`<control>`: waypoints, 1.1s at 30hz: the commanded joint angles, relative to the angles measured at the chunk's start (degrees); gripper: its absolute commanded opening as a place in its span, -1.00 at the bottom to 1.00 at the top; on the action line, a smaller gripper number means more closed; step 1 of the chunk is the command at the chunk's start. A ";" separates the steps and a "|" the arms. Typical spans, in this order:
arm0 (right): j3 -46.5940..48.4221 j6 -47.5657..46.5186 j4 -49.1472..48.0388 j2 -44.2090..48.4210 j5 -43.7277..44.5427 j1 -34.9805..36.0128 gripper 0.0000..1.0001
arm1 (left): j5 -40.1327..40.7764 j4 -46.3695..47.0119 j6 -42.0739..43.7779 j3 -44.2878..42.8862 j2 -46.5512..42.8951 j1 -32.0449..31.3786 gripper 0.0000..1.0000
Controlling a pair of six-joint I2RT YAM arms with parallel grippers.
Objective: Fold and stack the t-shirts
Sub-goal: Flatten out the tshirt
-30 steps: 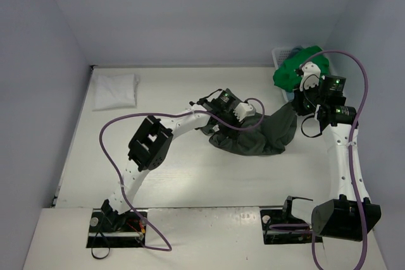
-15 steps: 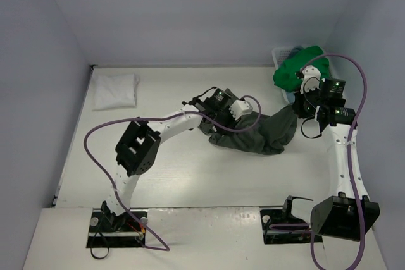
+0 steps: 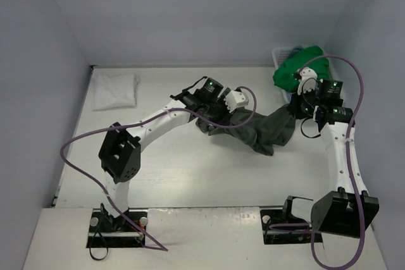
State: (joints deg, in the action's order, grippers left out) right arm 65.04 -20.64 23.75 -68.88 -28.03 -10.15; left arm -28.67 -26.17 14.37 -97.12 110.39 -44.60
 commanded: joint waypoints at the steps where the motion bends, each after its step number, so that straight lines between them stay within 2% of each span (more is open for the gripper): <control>1: 0.36 1.22 -2.57 -1.25 -5.62 -0.39 -1.00 | -1.48 -1.68 1.28 -2.90 -7.20 2.58 -1.00; 3: 0.36 0.87 -2.30 -1.08 -7.73 -0.31 -1.00 | -2.97 -3.27 1.01 -2.99 -9.83 3.99 -1.00; 12: 5.36 2.27 -0.81 3.66 -6.77 -0.31 -1.00 | -6.05 -6.87 -1.53 -2.64 -24.24 15.76 -1.00; 20: 7.99 4.38 0.42 9.64 -11.16 -0.31 -1.00 | -9.21 -11.35 -2.68 -1.40 -34.97 20.15 -1.00; 24: 10.02 4.03 1.30 13.94 -13.36 -0.22 -1.00 | -11.67 -15.30 -2.77 -3.42 -39.01 22.01 -1.00; 27: 10.73 3.68 1.04 18.42 -11.00 -0.13 -1.00 | -12.20 -16.97 -3.21 -5.35 -43.66 23.32 -1.00; 33: 8.62 2.45 -3.18 28.00 -0.02 -0.31 -1.00 | -10.89 -19.18 -2.42 -6.77 -50.17 25.52 -1.00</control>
State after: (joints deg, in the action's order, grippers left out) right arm 72.88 -17.58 26.30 -43.70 -33.34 -10.13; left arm -38.20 -45.87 11.75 -100.51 64.23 -20.10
